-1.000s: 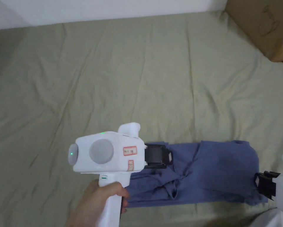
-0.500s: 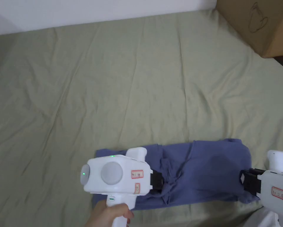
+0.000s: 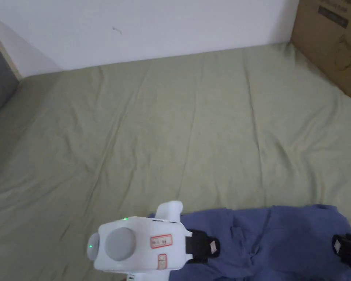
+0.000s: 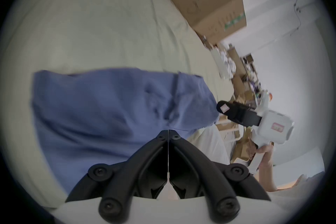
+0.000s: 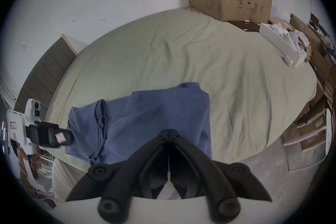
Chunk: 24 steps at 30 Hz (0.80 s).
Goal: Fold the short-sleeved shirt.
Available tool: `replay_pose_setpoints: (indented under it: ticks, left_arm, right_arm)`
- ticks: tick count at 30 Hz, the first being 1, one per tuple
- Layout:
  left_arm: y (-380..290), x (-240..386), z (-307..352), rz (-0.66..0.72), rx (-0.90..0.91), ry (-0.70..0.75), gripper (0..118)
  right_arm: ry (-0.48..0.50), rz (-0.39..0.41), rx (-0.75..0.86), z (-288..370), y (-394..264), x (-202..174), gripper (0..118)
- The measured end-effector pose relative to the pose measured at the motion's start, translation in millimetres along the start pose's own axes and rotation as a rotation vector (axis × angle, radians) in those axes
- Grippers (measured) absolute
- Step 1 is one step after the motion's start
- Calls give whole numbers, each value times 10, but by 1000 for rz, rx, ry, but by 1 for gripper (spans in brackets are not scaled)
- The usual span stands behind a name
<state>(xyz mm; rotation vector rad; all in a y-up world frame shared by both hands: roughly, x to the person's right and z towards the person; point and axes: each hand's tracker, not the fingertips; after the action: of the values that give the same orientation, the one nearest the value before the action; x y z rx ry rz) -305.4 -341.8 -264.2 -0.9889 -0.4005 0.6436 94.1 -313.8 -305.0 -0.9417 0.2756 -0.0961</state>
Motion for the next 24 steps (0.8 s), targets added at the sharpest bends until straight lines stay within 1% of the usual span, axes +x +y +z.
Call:
replay_pose_setpoints:
  ticks: [1,2,3,4,5,6,8,10,13,14,17,18,19,20,21,22,23,24]
  left_arm:
    - [14,-153,158,9,15,4,0]
    - [6,-328,309,33,36,14,6]
    - [-22,-346,512,64,64,29,26]
    - [-41,-461,601,88,84,35,55]
    - [-73,-649,662,131,100,14,79]
    - [-90,-800,697,185,109,-8,81]
    - [-115,-1025,707,281,119,-76,82]
    - [-157,-1233,658,343,142,-141,86]
    - [-160,-1358,465,402,121,-143,86]
    - [-165,-1402,374,413,100,-168,86]
    - [-171,-1476,61,485,67,-359,84]
    - [-155,-1457,-50,491,23,-390,81]
    - [-120,-1415,-102,454,-15,-347,71]
    - [-107,-1361,-153,418,-25,-235,41]
    - [-99,-1350,-205,389,-56,-175,10]
    - [-114,-1385,-165,392,-54,-194,10]
    - [-83,-1429,-114,436,-26,-299,9]
    - [-77,-1422,-48,417,-30,-287,9]
  right_arm:
    - [3,5,-1,-13,19,-38,0]
    - [6,6,1,-27,34,-80,0]
    - [12,7,-1,-40,44,-117,0]
    - [20,11,-6,-60,48,-154,0]
    - [26,21,-13,-82,50,-212,0]
    - [25,37,-18,-99,48,-266,0]
    - [19,76,-34,-114,44,-398,0]
    - [22,92,-46,-129,47,-502,0]
    - [22,114,-53,-140,77,-645,0]
    - [22,121,-54,-149,92,-685,0]
    - [27,133,-59,-175,125,-772,0]
    - [27,140,-59,-187,127,-807,0]
    - [28,147,-61,-200,128,-835,0]
    - [29,153,-66,-209,132,-877,0]
    - [30,157,-70,-219,132,-908,0]
    - [34,161,-73,-227,131,-931,0]
    - [38,164,-76,-233,129,-959,0]
    - [40,167,-79,-265,133,-956,0]
